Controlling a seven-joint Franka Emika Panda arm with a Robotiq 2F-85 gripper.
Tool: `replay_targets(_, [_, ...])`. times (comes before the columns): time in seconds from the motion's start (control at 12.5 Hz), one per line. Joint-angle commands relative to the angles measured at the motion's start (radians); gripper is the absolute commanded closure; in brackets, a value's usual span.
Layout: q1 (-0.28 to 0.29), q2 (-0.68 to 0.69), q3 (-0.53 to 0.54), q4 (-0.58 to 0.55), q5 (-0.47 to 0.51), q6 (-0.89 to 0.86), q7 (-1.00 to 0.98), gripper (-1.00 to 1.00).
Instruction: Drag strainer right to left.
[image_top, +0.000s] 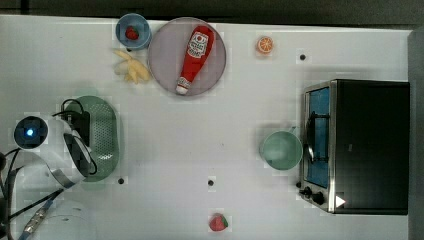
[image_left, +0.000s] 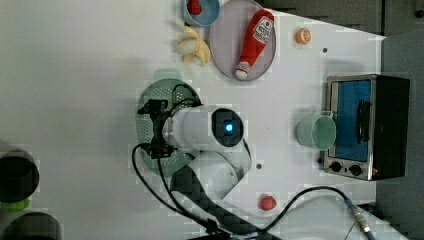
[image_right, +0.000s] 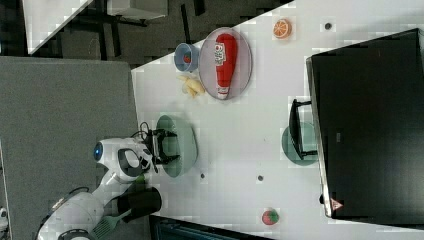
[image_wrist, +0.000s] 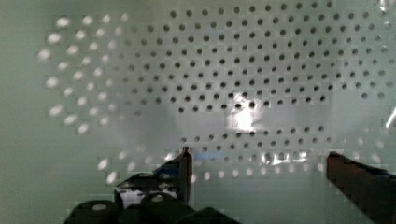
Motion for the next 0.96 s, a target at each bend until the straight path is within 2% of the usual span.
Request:
replay_targets(0.08, [0.033,0.016,0.008,0.061,0.03,-0.017,0.082,-1.0])
replay_targets(0.24, [0.035,0.005,0.005,0.071,0.029,-0.025,0.069,-1.0])
replay_targets(0.4, [0.031,-0.049,-0.011,0.067,0.027,-0.116,-0.018,-1.0])
replay_targets(0.96, [-0.002,-0.482,-0.228,0.066,0.024,-0.565,-0.539,-1.0])
